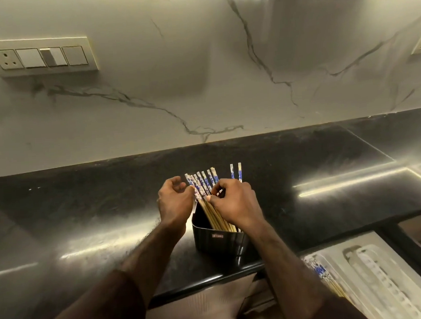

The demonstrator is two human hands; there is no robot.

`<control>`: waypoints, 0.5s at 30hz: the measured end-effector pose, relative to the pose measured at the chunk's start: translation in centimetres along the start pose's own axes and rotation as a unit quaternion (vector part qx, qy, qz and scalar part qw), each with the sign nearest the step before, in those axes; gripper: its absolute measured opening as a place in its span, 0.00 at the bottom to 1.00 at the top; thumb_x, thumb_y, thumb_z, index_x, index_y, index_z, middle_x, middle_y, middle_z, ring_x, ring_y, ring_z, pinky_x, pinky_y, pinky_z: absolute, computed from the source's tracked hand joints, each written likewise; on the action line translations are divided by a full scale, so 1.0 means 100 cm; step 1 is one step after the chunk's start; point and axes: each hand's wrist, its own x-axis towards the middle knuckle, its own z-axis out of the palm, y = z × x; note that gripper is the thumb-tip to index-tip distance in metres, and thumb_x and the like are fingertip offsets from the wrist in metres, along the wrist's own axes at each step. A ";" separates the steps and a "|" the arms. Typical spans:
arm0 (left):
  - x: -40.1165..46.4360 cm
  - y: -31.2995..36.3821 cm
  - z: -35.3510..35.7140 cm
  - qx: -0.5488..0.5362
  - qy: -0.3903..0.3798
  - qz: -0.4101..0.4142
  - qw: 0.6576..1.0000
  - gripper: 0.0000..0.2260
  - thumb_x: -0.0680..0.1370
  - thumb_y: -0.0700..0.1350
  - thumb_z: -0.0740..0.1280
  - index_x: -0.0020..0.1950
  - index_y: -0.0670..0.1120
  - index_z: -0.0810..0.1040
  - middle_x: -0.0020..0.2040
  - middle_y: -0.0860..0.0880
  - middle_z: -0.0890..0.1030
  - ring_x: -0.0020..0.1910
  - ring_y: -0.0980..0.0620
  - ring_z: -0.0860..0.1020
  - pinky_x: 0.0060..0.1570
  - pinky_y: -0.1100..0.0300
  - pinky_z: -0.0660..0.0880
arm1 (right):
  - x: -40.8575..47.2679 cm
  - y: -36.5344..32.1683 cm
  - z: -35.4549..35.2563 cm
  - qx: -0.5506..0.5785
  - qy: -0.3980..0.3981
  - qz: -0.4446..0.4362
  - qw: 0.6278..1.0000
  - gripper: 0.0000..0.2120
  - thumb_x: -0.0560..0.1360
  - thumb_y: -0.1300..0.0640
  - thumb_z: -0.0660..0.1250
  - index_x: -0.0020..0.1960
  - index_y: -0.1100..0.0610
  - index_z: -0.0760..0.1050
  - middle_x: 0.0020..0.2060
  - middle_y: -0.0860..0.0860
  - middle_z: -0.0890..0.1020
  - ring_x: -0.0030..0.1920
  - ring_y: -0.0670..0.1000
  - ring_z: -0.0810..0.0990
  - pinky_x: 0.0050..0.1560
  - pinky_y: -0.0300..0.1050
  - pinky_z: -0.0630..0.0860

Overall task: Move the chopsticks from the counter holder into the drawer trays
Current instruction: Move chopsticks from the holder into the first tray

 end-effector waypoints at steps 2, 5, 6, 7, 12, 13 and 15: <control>0.008 -0.006 0.006 0.010 0.000 -0.013 1.000 0.18 0.76 0.41 0.72 0.65 0.43 0.75 0.54 0.48 0.82 0.51 0.54 0.80 0.44 0.65 0.75 | 0.009 0.005 0.005 -0.003 -0.014 0.003 1.000 0.06 0.73 0.48 0.72 0.48 0.49 0.80 0.42 0.47 0.84 0.43 0.44 0.81 0.48 0.48 0.81; 0.016 -0.014 0.012 0.018 0.005 -0.028 0.999 0.14 0.75 0.41 0.74 0.59 0.42 0.80 0.52 0.47 0.85 0.50 0.53 0.83 0.52 0.58 0.80 | 0.017 0.008 0.014 -0.011 -0.032 0.003 0.999 0.06 0.73 0.50 0.71 0.48 0.50 0.81 0.42 0.48 0.84 0.44 0.46 0.82 0.49 0.48 0.81; 0.019 -0.017 0.013 0.021 0.004 -0.032 0.999 0.13 0.74 0.42 0.74 0.58 0.42 0.81 0.51 0.47 0.85 0.49 0.53 0.83 0.52 0.56 0.80 | 0.019 0.009 0.017 -0.012 -0.036 0.003 0.999 0.06 0.73 0.49 0.71 0.48 0.50 0.81 0.43 0.48 0.84 0.44 0.46 0.82 0.49 0.48 0.81; 0.021 -0.020 0.014 0.025 0.002 -0.036 0.999 0.12 0.74 0.42 0.74 0.57 0.43 0.82 0.50 0.47 0.86 0.49 0.53 0.83 0.53 0.55 0.81 | 0.020 0.009 0.020 -0.011 -0.038 0.004 0.999 0.06 0.73 0.49 0.71 0.48 0.50 0.81 0.43 0.48 0.85 0.45 0.46 0.83 0.50 0.47 0.81; 0.033 -0.024 0.017 0.023 -0.008 -0.036 0.999 0.09 0.74 0.41 0.75 0.53 0.44 0.83 0.45 0.50 0.85 0.47 0.54 0.84 0.50 0.57 0.80 | 0.029 0.009 0.030 -0.010 -0.061 0.024 0.998 0.08 0.74 0.50 0.70 0.52 0.51 0.82 0.47 0.49 0.85 0.47 0.48 0.82 0.52 0.48 0.80; 0.034 -0.025 0.018 0.021 -0.014 -0.037 0.999 0.08 0.73 0.42 0.75 0.52 0.45 0.83 0.44 0.51 0.85 0.46 0.55 0.84 0.47 0.60 0.80 | 0.031 0.009 0.032 -0.013 -0.065 0.027 0.997 0.09 0.75 0.51 0.70 0.53 0.51 0.82 0.47 0.49 0.85 0.47 0.48 0.82 0.52 0.48 0.80; 0.035 -0.026 0.017 0.017 -0.028 -0.038 0.999 0.06 0.73 0.42 0.75 0.49 0.48 0.83 0.42 0.53 0.85 0.44 0.58 0.83 0.41 0.65 0.77 | 0.032 0.008 0.036 -0.015 -0.068 0.030 0.997 0.09 0.75 0.52 0.69 0.55 0.51 0.81 0.48 0.48 0.85 0.47 0.47 0.82 0.51 0.47 0.81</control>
